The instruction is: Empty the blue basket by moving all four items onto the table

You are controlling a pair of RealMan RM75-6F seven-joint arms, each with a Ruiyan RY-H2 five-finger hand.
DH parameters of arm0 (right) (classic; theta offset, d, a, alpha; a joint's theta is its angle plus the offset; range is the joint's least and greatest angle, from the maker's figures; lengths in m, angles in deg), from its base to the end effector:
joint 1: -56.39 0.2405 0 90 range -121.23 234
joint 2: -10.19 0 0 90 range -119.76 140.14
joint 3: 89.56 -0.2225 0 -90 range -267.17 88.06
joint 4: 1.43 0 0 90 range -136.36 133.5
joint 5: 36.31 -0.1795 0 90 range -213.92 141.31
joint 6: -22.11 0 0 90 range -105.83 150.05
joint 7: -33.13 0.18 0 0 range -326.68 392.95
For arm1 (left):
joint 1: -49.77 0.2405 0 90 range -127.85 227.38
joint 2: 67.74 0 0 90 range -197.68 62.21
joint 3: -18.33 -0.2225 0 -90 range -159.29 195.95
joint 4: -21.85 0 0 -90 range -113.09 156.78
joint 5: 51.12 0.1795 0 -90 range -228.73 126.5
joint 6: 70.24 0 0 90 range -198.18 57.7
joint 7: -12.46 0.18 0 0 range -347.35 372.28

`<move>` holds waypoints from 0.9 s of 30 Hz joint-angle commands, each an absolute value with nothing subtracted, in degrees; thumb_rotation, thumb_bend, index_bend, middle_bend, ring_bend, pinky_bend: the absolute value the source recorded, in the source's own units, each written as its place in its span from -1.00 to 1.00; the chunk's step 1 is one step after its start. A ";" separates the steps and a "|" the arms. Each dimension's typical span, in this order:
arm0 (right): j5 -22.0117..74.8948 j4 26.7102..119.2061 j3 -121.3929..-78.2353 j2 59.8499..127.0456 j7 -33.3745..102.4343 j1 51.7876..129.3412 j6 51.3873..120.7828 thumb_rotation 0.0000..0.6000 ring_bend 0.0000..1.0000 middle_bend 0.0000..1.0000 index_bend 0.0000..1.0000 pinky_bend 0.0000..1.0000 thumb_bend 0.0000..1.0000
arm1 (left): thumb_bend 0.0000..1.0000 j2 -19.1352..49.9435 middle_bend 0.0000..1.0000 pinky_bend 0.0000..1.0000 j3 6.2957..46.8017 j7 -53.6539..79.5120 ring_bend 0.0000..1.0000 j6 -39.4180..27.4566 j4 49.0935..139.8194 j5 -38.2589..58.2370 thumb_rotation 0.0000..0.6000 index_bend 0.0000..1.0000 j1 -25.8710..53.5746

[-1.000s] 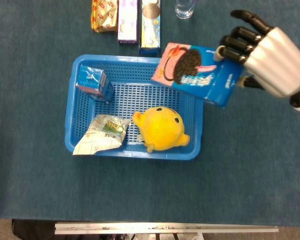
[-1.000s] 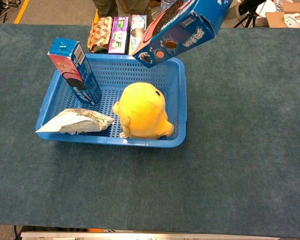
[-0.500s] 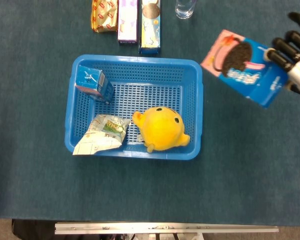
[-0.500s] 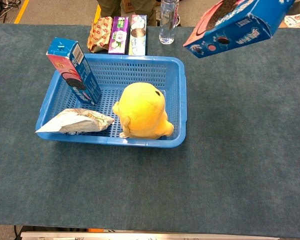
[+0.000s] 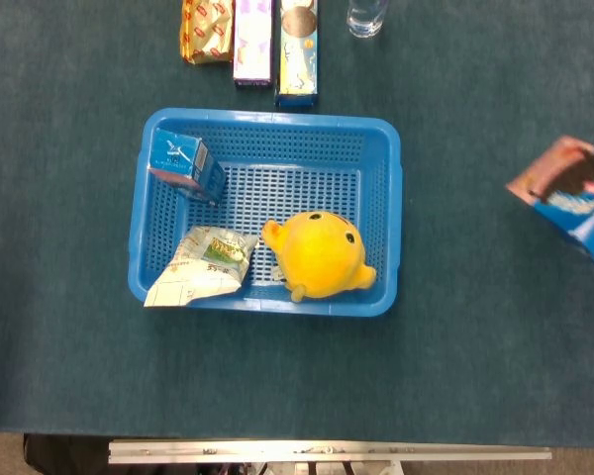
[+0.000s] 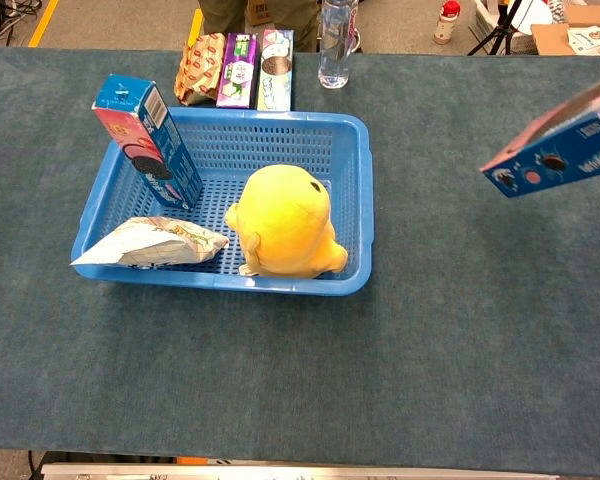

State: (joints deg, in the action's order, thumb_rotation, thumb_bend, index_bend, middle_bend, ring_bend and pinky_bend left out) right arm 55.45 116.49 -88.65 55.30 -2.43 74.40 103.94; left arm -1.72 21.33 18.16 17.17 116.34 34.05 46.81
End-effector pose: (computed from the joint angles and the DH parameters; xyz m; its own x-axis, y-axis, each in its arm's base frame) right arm -0.1496 -0.2329 0.1978 0.7894 0.1375 0.5983 -0.5448 -0.2924 0.7860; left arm -0.2661 0.2028 0.1679 0.4214 -0.0209 0.9066 0.9066 0.0335 -0.4207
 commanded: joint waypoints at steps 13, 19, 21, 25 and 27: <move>58.21 119.06 -89.05 52.45 0.80 70.89 104.28 1.00 -0.41 -0.49 -0.69 -0.48 -1.00 | -0.50 -1.70 -0.58 -0.25 21.32 18.86 -0.66 17.09 116.84 33.87 1.00 -0.46 46.66; 62.93 115.04 -92.16 56.54 6.42 74.12 103.42 1.00 -0.43 -0.49 -0.69 -0.48 -1.00 | -0.50 -1.57 -0.58 -0.25 21.24 18.72 -0.66 16.89 116.59 33.74 1.00 -0.46 46.61; 63.70 113.74 -93.08 58.07 8.45 76.09 101.34 1.00 -0.44 -0.49 -0.69 -0.48 -1.00 | -0.50 -1.56 -0.58 -0.25 21.25 18.60 -0.66 16.99 116.56 33.68 1.00 -0.46 46.68; 65.26 110.33 -94.73 62.28 12.65 80.26 97.51 1.00 -0.48 -0.50 -0.69 -0.48 -1.00 | -0.50 -1.51 -0.58 -0.25 21.22 18.31 -0.66 16.85 116.41 33.41 1.00 -0.46 46.73; 66.11 108.32 -95.19 65.08 15.41 82.42 95.61 1.00 -0.48 -0.50 -0.69 -0.48 -1.00 | -0.50 -1.42 -0.58 -0.25 21.24 18.16 -0.66 16.79 116.22 33.39 1.00 -0.46 46.68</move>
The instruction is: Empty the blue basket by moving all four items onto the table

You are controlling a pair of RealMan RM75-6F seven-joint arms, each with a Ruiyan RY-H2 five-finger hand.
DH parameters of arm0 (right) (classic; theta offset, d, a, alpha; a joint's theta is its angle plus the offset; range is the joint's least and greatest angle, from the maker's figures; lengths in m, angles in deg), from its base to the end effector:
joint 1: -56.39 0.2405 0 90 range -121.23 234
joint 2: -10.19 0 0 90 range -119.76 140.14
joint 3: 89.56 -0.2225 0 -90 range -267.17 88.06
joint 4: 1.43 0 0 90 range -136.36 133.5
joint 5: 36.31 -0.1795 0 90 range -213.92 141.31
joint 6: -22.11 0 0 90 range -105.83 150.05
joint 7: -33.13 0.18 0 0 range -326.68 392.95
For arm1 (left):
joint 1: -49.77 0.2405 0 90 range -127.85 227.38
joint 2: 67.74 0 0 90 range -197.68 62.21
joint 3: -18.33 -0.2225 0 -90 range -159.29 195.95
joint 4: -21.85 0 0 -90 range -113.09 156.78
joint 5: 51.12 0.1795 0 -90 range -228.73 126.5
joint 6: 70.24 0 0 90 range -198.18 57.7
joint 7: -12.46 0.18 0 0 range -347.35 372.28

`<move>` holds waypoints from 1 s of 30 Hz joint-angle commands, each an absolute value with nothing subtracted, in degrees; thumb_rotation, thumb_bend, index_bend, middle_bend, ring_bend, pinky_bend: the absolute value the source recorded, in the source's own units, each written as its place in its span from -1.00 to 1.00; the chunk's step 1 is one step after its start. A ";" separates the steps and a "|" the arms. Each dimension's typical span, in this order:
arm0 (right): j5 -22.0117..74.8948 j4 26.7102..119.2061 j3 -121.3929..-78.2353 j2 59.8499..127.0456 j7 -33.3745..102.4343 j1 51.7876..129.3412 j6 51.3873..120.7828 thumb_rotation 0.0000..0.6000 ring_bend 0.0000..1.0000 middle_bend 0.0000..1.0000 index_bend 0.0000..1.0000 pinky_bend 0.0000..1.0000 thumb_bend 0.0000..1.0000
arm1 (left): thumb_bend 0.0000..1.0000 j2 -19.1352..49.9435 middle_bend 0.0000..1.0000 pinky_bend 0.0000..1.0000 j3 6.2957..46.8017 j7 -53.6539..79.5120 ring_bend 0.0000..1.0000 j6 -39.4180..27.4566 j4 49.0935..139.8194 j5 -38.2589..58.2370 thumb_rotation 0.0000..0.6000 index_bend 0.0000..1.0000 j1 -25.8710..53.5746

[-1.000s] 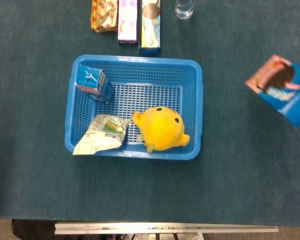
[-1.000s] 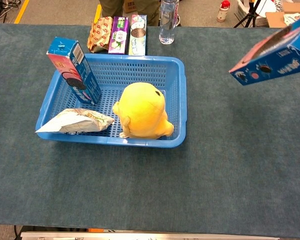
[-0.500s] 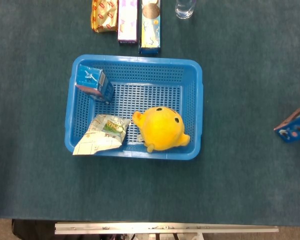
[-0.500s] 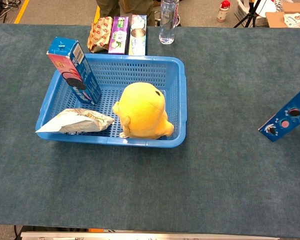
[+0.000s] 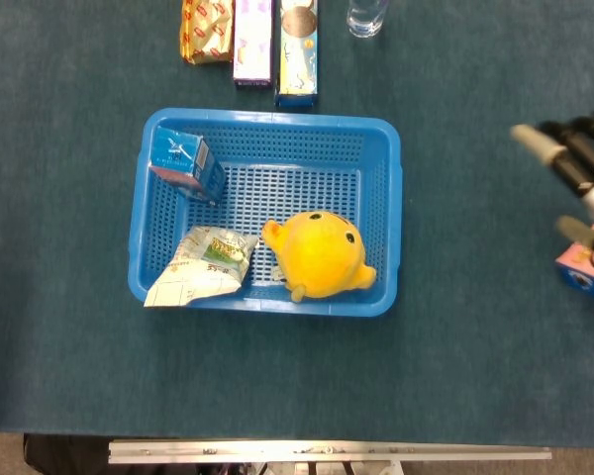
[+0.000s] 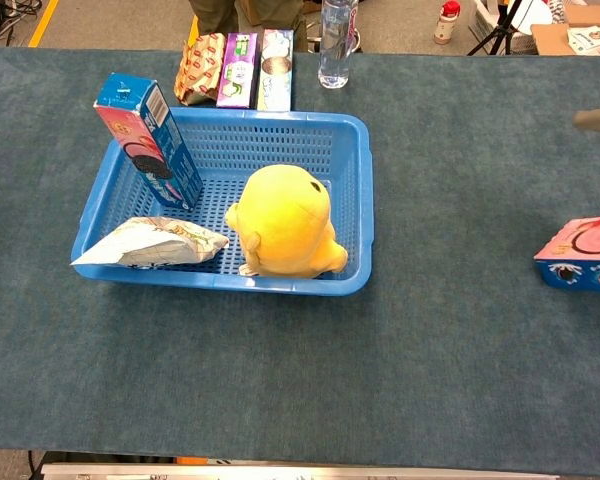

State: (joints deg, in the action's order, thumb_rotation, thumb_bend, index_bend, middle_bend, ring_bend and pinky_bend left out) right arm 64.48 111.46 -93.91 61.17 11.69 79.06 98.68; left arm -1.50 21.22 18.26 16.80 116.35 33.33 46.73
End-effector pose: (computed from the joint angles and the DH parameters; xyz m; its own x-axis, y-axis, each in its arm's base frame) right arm -0.1076 -0.2465 0.1694 0.6173 0.1836 0.7650 -0.5942 -0.5284 0.6064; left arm -0.2682 0.2028 0.1661 0.4187 -0.0117 0.9081 0.9075 0.0440 -0.4178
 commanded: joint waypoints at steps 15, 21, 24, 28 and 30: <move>68.67 96.12 -95.60 78.54 30.74 93.97 86.33 1.00 -0.53 -0.52 -0.69 -0.48 -1.00 | -0.50 -1.26 -0.58 -0.25 21.32 16.96 -0.66 17.12 115.79 33.94 1.00 -0.46 46.55; 68.58 94.40 -95.07 80.40 36.83 96.53 85.30 1.00 -0.53 -0.52 -0.69 -0.48 -1.00 | -0.50 -1.19 -0.58 -0.25 21.22 16.12 -0.66 17.32 115.21 33.64 1.00 -0.46 46.89; 68.01 94.43 -94.74 80.76 39.52 97.45 84.66 1.00 -0.53 -0.52 -0.69 -0.48 -1.00 | -0.50 -1.14 -0.58 -0.25 21.16 15.98 -0.66 17.53 115.04 33.81 1.00 -0.46 46.99; 67.32 94.15 -94.45 81.43 42.14 98.56 83.90 1.00 -0.53 -0.52 -0.69 -0.48 -1.00 | -0.50 -1.07 -0.58 -0.25 21.13 15.85 -0.66 17.53 114.89 33.92 1.00 -0.46 46.98; 67.18 93.81 -94.31 82.01 43.34 99.14 83.72 1.00 -0.53 -0.52 -0.69 -0.48 -1.00 | -0.50 -1.05 -0.58 -0.25 21.14 15.75 -0.66 17.53 114.83 33.88 1.00 -0.46 47.00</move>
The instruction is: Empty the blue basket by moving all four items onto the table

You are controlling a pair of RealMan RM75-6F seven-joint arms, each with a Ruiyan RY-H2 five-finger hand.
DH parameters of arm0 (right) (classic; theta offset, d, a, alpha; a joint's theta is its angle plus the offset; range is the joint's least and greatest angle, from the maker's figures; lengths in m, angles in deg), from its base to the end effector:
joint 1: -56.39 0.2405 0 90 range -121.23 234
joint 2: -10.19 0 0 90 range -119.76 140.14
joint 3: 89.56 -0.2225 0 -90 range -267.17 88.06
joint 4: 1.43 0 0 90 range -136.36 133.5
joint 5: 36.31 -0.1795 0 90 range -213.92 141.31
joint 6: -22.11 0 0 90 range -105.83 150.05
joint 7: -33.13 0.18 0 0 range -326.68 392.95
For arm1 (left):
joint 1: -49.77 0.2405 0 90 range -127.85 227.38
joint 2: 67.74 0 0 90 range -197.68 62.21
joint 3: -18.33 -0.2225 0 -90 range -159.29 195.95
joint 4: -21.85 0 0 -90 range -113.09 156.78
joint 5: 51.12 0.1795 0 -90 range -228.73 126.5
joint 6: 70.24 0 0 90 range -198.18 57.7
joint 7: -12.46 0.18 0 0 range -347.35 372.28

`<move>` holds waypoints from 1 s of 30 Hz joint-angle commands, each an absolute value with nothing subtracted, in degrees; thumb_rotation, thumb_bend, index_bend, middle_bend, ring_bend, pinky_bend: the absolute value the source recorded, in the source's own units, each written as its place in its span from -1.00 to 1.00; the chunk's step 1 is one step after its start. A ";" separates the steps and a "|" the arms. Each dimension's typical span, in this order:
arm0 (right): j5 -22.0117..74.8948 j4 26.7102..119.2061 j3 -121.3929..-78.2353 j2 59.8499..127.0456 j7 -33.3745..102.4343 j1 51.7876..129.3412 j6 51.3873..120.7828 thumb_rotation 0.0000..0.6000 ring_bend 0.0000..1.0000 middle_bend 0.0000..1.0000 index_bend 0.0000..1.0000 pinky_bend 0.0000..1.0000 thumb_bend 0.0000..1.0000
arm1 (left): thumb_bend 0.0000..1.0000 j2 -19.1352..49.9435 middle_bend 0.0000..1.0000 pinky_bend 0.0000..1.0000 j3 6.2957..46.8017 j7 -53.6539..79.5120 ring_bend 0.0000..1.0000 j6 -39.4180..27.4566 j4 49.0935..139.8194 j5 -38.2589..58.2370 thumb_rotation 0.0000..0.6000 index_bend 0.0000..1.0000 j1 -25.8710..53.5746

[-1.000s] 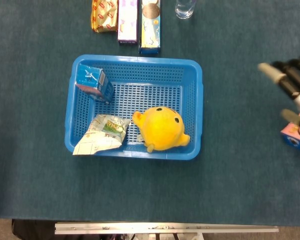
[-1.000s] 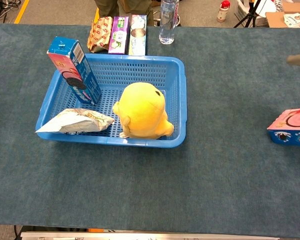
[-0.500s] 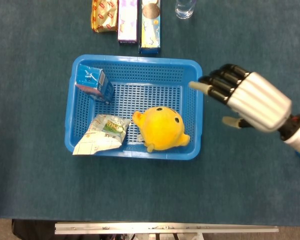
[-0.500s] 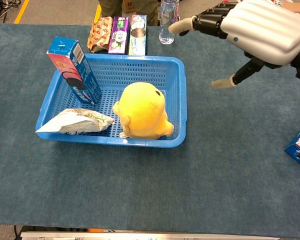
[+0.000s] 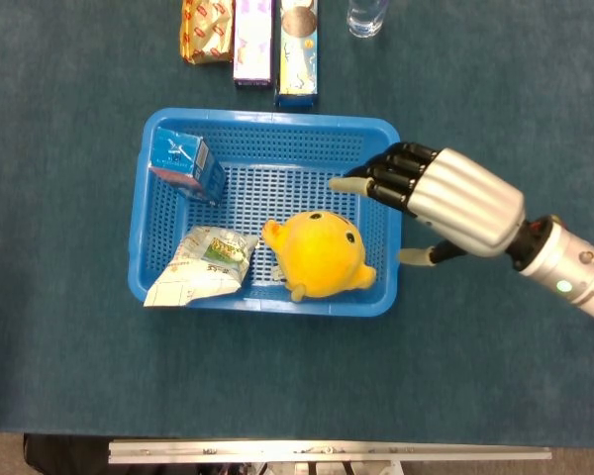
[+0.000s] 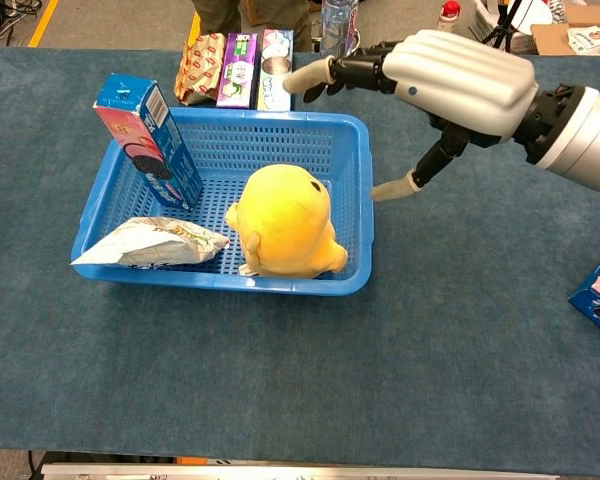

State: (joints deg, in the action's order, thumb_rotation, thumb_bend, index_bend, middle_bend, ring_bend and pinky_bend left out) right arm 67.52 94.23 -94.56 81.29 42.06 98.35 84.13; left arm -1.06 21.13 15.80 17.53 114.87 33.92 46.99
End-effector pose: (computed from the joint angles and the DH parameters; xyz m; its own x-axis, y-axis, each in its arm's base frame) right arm -0.0526 -0.2844 0.0606 0.4032 -0.1888 0.8954 -0.6029 -0.7909 0.1047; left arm -0.2706 0.2015 0.1673 0.3970 -0.0244 0.9175 0.9174 0.0398 -0.3959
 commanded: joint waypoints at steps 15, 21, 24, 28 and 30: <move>66.92 91.43 -92.37 85.63 47.05 103.37 80.03 1.00 -0.57 -0.53 -0.69 -0.48 -1.00 | -0.50 -0.79 -0.58 -0.25 20.92 13.77 -0.66 18.08 113.58 34.04 1.00 -0.46 47.57; 66.85 88.25 -92.57 89.29 45.08 104.62 79.84 1.00 -0.86 -0.71 -0.69 -0.55 -1.00 | -0.50 -0.62 -0.58 -0.25 20.82 12.86 -0.66 18.13 112.87 34.00 1.00 -0.46 47.78; 66.67 86.50 -92.54 91.33 45.81 105.24 79.99 1.00 -0.89 -0.76 -0.70 -0.58 -1.00 | -0.50 -0.56 -0.58 -0.25 20.78 12.35 -0.66 18.17 112.54 33.91 1.00 -0.46 47.93; 66.05 84.47 -92.51 93.24 47.80 106.10 79.87 1.00 -0.89 -0.78 -0.73 -0.58 -1.00 | -0.50 -0.46 -0.58 -0.25 20.68 11.66 -0.66 18.16 112.01 33.79 1.00 -0.46 48.14; 65.58 83.55 -92.45 94.01 49.17 106.50 79.74 1.00 -0.89 -0.78 -0.73 -0.58 -1.00 | -0.50 -0.40 -0.58 -0.25 20.66 11.25 -0.66 18.22 111.75 33.72 1.00 -0.46 48.27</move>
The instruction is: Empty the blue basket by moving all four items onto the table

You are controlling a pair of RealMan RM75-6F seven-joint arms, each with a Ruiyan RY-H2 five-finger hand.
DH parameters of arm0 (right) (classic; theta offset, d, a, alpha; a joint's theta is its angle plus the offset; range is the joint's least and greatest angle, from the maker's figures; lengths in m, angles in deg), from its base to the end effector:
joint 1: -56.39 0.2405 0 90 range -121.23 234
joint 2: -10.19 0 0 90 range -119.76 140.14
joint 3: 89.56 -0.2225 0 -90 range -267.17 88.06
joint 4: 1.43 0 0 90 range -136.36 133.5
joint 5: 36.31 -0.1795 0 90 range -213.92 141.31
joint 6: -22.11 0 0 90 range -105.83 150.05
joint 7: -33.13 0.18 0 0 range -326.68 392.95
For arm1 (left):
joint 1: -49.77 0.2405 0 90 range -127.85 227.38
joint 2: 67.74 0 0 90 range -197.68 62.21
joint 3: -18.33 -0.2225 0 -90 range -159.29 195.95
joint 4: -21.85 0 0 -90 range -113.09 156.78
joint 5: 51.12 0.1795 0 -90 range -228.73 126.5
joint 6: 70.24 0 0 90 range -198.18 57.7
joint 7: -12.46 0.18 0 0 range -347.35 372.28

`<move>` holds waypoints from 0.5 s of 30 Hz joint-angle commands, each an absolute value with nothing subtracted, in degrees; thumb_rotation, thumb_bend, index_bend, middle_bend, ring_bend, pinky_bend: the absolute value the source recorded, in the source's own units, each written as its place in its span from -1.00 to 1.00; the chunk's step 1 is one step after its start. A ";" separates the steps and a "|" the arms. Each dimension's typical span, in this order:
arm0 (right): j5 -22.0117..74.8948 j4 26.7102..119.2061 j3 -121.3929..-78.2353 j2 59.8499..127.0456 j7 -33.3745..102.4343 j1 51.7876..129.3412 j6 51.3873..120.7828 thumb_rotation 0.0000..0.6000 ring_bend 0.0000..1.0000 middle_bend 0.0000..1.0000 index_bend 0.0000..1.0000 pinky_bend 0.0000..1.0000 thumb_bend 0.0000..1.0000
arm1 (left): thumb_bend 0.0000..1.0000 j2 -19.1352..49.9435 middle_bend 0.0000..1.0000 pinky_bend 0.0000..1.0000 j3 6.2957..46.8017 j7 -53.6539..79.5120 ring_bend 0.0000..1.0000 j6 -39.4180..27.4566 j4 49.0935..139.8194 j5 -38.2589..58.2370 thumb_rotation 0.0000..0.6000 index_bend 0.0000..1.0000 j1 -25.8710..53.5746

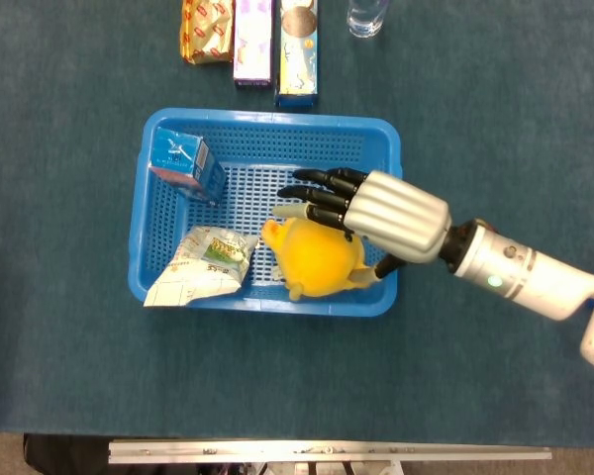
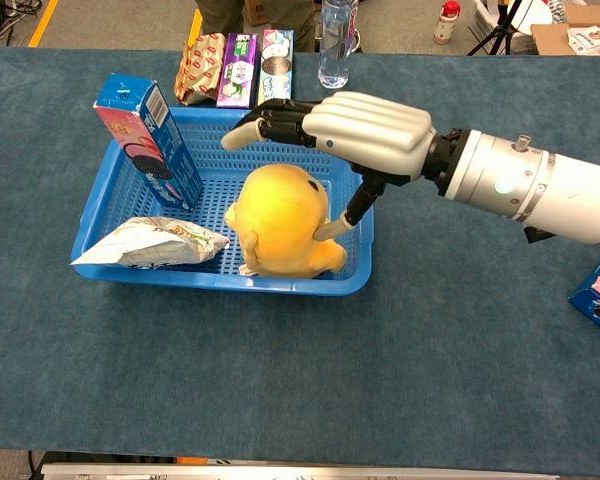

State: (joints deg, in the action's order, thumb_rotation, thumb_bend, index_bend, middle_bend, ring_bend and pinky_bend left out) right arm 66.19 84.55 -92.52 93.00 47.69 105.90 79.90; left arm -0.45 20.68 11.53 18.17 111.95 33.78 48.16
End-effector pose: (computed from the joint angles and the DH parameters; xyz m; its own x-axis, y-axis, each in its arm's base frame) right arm -0.0326 -0.2890 -0.0003 0.4118 -0.3103 0.8568 -0.5814 -0.8135 -0.0151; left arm -0.2827 0.1947 0.1692 0.3666 -0.0251 0.9300 0.9291 0.0624 -0.3645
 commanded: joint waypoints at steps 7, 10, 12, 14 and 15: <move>64.28 80.98 -92.20 95.80 51.30 107.20 79.70 1.00 -0.62 -0.57 -0.72 -0.52 -1.00 | -0.50 -0.19 -0.58 -0.25 20.69 10.57 -0.66 18.33 111.25 33.48 1.00 -0.45 48.57; 63.90 80.09 -92.17 96.52 51.81 107.07 80.51 1.00 -0.39 -0.37 -0.60 -0.44 -1.00 | -0.50 -0.13 -0.58 -0.25 20.75 10.41 -0.66 18.43 111.18 33.46 1.00 -0.45 48.64; 63.61 79.55 -92.24 96.97 52.32 106.81 81.41 1.00 -0.23 -0.24 -0.45 -0.40 -1.00 | -0.50 -0.08 -0.58 -0.25 20.80 10.37 -0.66 18.49 111.15 33.47 1.00 -0.45 48.66; 63.38 78.99 -92.41 97.38 52.71 106.43 82.66 1.00 -0.06 -0.09 -0.25 -0.35 -1.00 | -0.50 -0.05 -0.58 -0.25 20.82 10.41 -0.66 18.43 111.13 33.44 1.00 -0.44 48.66; 63.31 78.77 -92.45 97.52 52.81 106.27 83.15 1.00 -0.02 -0.05 -0.19 -0.34 -1.00 | -0.50 -0.04 -0.58 -0.25 20.83 10.45 -0.66 18.40 111.13 33.43 1.00 -0.44 48.65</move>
